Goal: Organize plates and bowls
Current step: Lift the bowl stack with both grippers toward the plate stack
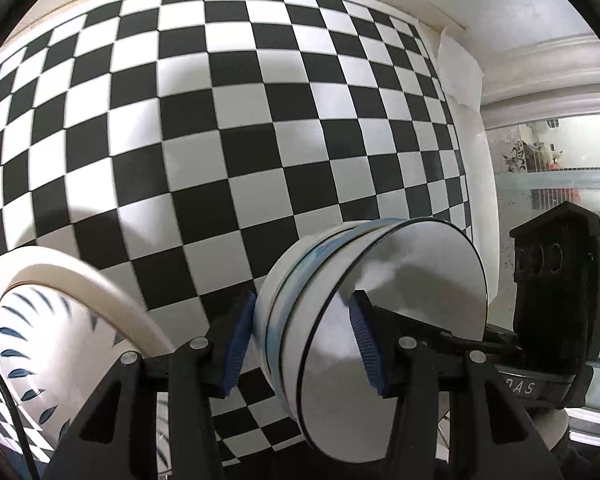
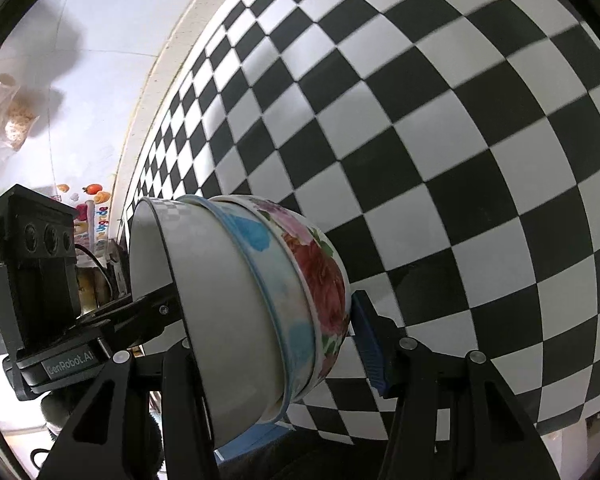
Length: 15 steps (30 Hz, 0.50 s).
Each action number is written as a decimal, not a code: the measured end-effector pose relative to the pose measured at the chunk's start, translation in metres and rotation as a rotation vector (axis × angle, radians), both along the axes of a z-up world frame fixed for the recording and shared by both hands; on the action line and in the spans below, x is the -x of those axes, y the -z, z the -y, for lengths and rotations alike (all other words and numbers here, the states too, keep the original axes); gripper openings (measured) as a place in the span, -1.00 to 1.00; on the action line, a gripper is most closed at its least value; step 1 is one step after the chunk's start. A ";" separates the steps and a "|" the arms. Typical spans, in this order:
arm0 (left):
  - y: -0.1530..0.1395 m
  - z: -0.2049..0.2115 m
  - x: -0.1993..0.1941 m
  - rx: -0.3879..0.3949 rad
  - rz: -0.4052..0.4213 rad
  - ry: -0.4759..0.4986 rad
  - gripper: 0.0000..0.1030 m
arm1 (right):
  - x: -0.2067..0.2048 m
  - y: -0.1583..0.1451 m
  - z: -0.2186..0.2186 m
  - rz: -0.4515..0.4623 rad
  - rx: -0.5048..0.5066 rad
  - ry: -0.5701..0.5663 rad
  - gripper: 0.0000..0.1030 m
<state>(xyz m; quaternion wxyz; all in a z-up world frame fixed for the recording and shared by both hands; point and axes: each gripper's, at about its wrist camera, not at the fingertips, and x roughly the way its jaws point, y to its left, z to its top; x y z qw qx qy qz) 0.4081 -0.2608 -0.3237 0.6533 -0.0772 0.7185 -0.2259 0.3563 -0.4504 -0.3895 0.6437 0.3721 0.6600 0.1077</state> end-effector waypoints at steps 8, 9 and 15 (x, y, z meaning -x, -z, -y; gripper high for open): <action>-0.030 -0.039 0.000 -0.001 0.048 -0.060 -0.11 | -0.016 -0.030 -0.034 0.049 -0.003 -0.062 0.06; -0.034 -0.045 0.001 -0.004 0.056 -0.068 -0.11 | -0.018 -0.034 -0.041 0.056 -0.004 -0.076 0.06; -0.050 -0.090 0.006 -0.007 0.085 -0.145 -0.11 | -0.025 -0.053 -0.083 0.091 -0.009 -0.153 0.06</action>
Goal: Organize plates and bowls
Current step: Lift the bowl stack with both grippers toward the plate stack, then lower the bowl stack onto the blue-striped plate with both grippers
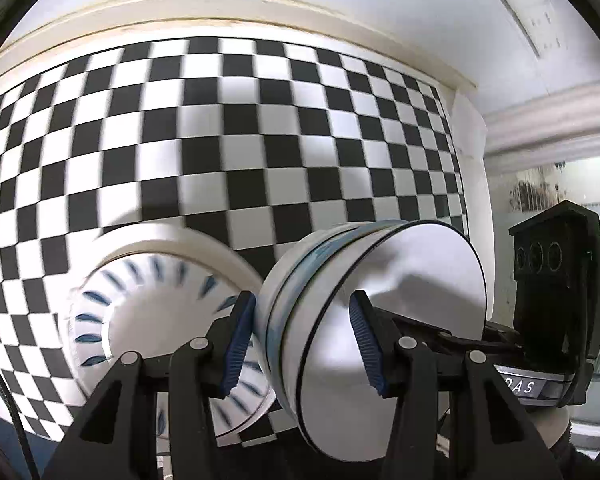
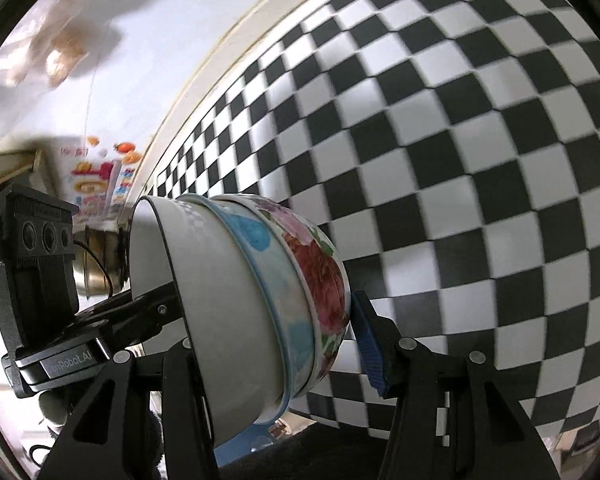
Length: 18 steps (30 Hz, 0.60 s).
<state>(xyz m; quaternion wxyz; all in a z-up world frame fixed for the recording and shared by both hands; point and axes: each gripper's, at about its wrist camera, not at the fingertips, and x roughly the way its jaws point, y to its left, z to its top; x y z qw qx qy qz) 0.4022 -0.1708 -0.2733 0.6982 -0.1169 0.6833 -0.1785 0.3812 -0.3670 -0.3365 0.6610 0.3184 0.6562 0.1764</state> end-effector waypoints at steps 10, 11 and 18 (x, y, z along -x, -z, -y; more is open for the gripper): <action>0.002 -0.076 0.016 -0.013 -0.002 -0.135 -0.11 | -0.006 -0.005 -0.071 0.015 -0.015 -0.135 0.04; 0.005 -0.083 0.018 -0.015 -0.005 -0.150 -0.11 | -0.007 -0.003 -0.079 0.016 -0.013 -0.152 0.04; 0.025 -0.113 0.026 -0.021 -0.042 -0.218 -0.11 | -0.011 0.011 -0.119 0.009 0.013 -0.234 0.01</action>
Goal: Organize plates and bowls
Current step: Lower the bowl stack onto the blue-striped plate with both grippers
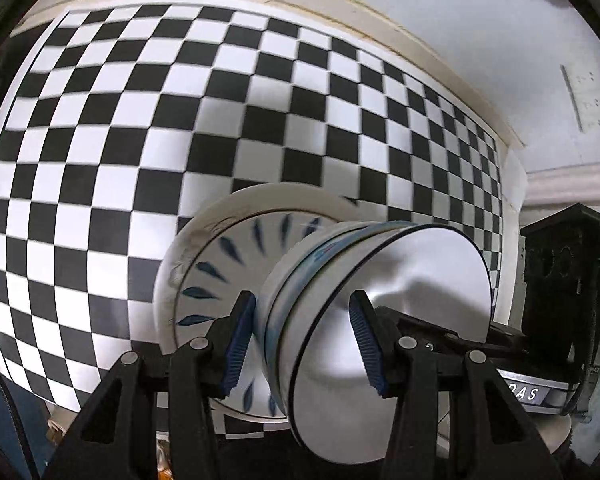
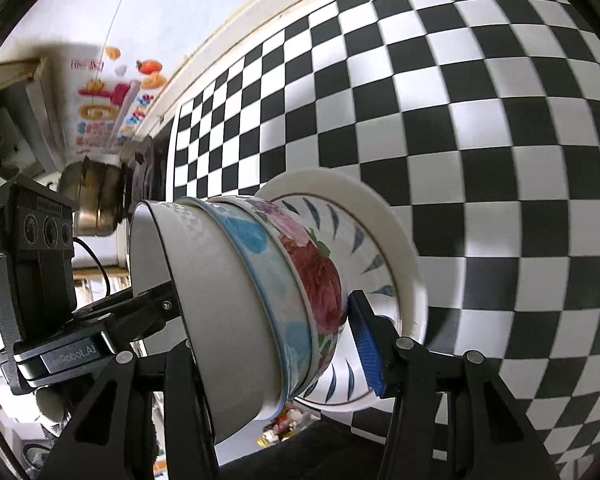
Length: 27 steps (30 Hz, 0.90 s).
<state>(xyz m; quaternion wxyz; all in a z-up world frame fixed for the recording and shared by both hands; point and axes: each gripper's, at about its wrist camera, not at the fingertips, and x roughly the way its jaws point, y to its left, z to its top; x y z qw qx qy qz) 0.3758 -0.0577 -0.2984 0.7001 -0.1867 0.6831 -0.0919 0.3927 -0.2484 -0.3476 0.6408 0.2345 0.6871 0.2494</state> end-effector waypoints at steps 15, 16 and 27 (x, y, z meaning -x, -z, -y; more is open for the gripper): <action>0.020 -0.022 0.007 -0.013 -0.040 -0.034 -0.12 | -0.006 0.029 -0.036 -0.028 0.045 -0.062 -0.14; 0.020 -0.022 0.007 -0.014 -0.040 -0.034 -0.12 | -0.006 0.029 -0.037 -0.027 0.046 -0.062 -0.14; 0.025 -0.018 0.012 -0.004 -0.062 -0.039 -0.12 | -0.005 0.021 -0.037 -0.018 0.083 -0.083 -0.14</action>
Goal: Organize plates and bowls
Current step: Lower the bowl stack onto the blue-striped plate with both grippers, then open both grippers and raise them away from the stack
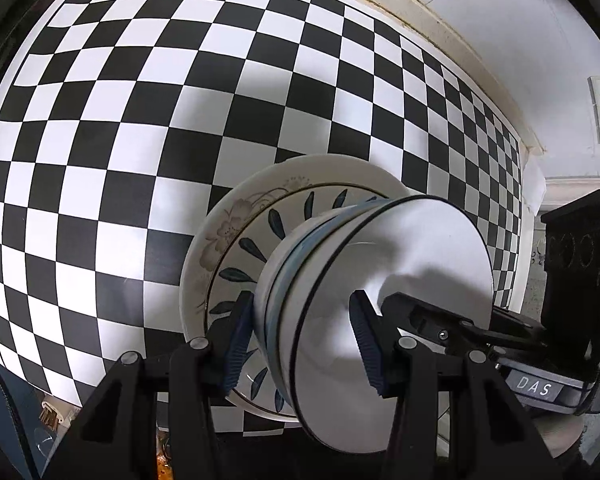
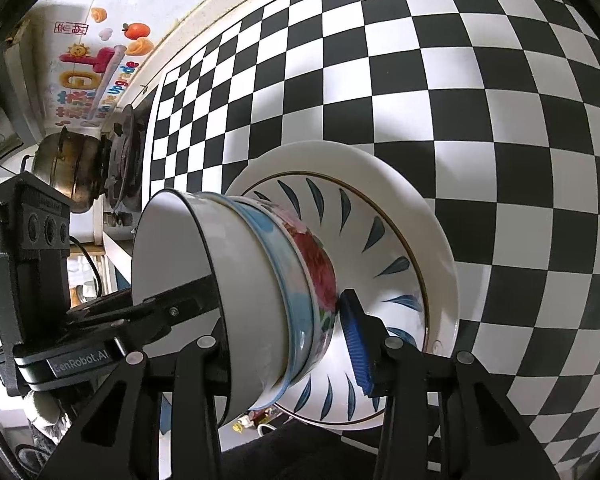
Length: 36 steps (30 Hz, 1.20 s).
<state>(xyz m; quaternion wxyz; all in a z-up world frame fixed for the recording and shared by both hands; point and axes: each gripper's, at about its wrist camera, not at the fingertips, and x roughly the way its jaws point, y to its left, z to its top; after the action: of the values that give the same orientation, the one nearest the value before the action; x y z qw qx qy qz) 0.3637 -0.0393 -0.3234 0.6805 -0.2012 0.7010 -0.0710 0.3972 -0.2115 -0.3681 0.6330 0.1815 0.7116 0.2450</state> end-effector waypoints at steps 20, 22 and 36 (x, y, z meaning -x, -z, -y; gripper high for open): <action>-0.030 0.009 0.013 -0.166 0.091 0.054 -0.11 | 0.010 -0.021 0.003 0.070 0.078 -0.009 -0.15; -0.044 0.008 0.022 -0.212 0.128 0.049 -0.10 | 0.014 -0.029 0.004 0.100 0.106 -0.016 -0.08; -0.127 -0.005 0.083 -0.365 0.406 0.024 0.69 | 0.085 -0.136 0.018 0.385 0.353 0.029 0.68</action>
<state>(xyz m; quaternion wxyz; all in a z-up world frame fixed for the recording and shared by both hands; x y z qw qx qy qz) 0.2803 -0.0345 -0.1961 0.8311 -0.0484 0.5540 0.0096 0.3120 -0.2298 -0.2317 0.7819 0.0286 0.6072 0.1379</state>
